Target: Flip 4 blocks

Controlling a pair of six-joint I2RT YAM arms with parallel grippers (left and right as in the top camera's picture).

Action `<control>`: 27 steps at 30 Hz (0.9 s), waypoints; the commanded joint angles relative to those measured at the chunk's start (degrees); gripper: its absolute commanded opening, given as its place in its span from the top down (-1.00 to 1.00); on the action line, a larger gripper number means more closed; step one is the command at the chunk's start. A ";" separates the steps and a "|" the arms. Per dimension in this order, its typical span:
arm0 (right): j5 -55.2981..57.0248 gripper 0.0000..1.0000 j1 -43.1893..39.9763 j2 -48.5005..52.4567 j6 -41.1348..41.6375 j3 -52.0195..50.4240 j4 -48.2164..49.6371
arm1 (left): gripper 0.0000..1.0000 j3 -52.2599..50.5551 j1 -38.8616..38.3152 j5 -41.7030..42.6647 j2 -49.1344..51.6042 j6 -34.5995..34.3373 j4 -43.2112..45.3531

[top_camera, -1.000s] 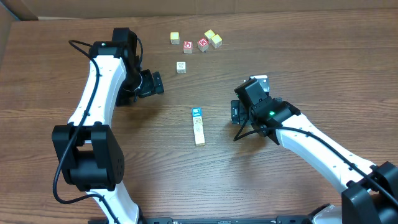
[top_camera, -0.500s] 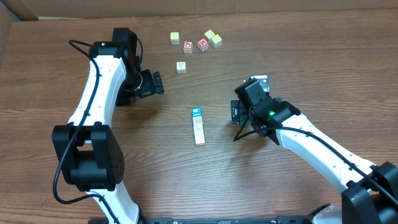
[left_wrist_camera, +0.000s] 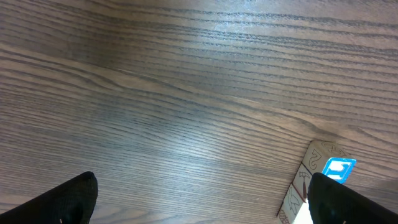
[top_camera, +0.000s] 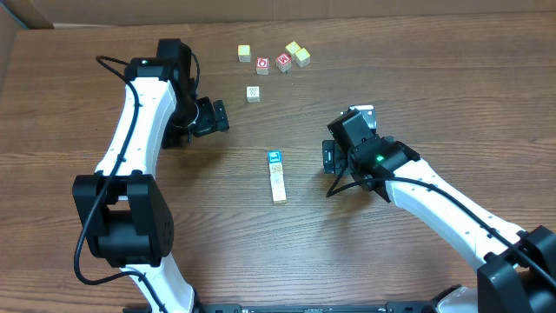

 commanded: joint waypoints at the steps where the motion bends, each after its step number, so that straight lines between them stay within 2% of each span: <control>1: 0.98 -1.00 -0.07 -0.79 -0.37 0.22 0.24 | -0.99 -0.28 -0.15 0.63 0.61 0.90 0.09; 9: 0.98 -1.00 -0.07 -1.22 -0.39 0.22 0.20 | -1.00 -0.28 -0.15 0.63 0.61 0.90 0.09; 14: 0.98 -1.00 -0.07 -6.56 -0.37 0.22 0.22 | -1.00 -0.28 -0.15 0.63 0.61 0.90 0.09; 19: 1.64 -1.00 -0.98 -16.90 -0.42 0.22 0.28 | -0.99 -0.28 -0.15 0.63 0.61 0.90 0.09; 27: 2.51 -1.00 -6.56 -39.56 -0.39 0.22 -2.21 | -1.00 -0.28 -0.15 0.63 0.61 0.90 0.09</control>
